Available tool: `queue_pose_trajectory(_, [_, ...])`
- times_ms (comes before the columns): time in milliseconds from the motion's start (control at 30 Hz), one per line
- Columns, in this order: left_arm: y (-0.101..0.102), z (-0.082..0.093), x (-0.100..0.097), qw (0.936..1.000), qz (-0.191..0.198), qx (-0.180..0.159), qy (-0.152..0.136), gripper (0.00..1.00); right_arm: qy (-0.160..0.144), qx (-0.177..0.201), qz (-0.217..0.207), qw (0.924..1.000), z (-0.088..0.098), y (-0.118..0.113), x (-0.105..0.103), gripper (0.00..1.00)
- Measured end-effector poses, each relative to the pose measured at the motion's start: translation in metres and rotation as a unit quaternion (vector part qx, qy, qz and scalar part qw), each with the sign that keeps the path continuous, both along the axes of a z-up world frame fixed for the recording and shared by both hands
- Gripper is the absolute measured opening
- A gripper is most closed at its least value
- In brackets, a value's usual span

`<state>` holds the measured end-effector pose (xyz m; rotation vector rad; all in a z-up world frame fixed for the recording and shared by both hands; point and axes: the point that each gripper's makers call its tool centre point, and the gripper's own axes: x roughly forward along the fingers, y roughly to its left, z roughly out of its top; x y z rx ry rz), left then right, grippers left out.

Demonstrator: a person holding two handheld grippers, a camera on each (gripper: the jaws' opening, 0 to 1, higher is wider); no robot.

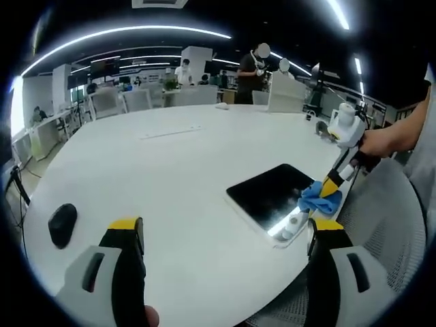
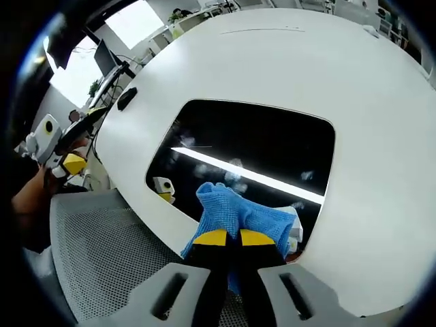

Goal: Wipe the mirror surface with the cleaning cloth until all visible marks leave the cleaned area.

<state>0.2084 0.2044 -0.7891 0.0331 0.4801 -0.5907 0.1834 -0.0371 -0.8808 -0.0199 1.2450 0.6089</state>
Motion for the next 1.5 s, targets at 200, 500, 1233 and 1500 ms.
queue_pose_trajectory(200, [-0.002,0.002,-0.004,1.0,-0.001,-0.002,0.001,0.99,-0.001,-0.003,-0.004,1.0,0.001,-0.007,0.0,0.0])
queue_pose_trajectory(500, [0.006,-0.002,-0.005,1.0,0.007,-0.006,0.002,0.99,-0.008,-0.008,-0.006,0.9999,0.0,-0.02,0.001,0.0])
queue_pose_trajectory(1233, [0.006,-0.005,0.001,0.9999,0.012,-0.01,0.0,0.99,-0.008,-0.025,-0.024,0.9994,0.0,-0.048,0.006,0.0])
queue_pose_trajectory(1500, [0.007,-0.003,0.004,0.9998,0.013,-0.012,-0.001,0.99,-0.013,-0.029,-0.027,0.9991,0.0,-0.045,0.013,0.0])
